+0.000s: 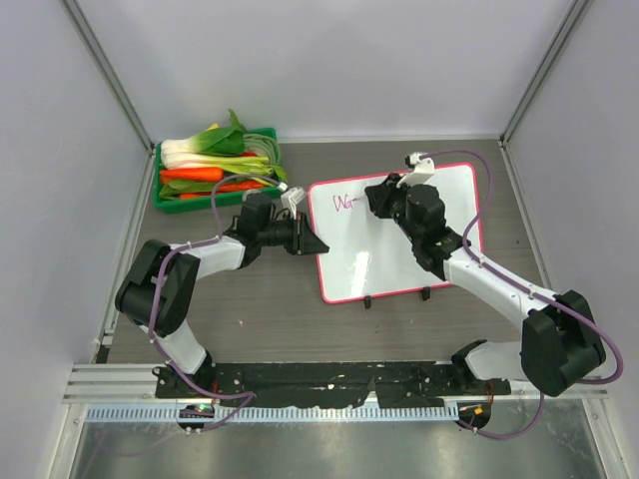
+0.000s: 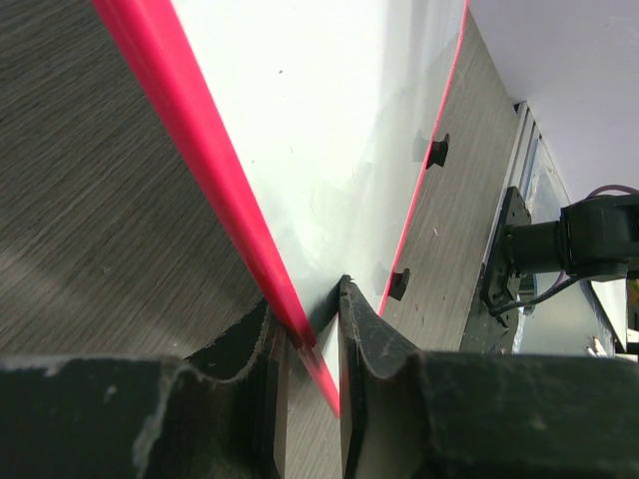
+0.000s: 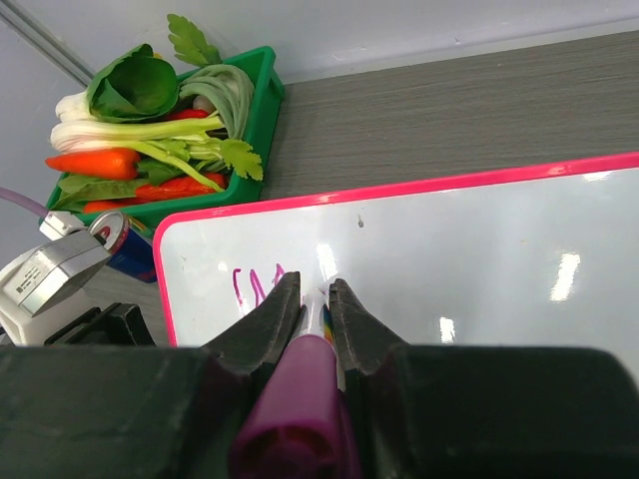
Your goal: Write a sentence on the whiteboard
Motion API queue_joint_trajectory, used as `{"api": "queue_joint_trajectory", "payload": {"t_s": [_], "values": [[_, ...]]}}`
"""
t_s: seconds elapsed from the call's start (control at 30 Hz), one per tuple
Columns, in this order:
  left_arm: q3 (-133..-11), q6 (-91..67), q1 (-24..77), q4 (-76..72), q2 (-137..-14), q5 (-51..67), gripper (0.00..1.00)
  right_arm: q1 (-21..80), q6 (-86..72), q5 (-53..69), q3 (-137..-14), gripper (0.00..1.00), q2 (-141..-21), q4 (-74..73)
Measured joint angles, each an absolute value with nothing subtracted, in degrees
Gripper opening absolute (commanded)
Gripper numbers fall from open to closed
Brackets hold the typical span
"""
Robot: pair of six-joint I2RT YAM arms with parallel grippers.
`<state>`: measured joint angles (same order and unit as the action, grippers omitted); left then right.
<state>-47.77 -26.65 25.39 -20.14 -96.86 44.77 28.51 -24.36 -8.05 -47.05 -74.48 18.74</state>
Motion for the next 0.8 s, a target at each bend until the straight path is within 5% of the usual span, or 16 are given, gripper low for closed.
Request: {"api": "queue_joint_trajectory", "payload": {"t_s": [0.8], "values": [[-47.83,-26.65,25.39,-19.88,-96.9,44.75,0.0,28.49,-24.38,-5.32,-42.68,0.01,-71.92,19.77]]}}
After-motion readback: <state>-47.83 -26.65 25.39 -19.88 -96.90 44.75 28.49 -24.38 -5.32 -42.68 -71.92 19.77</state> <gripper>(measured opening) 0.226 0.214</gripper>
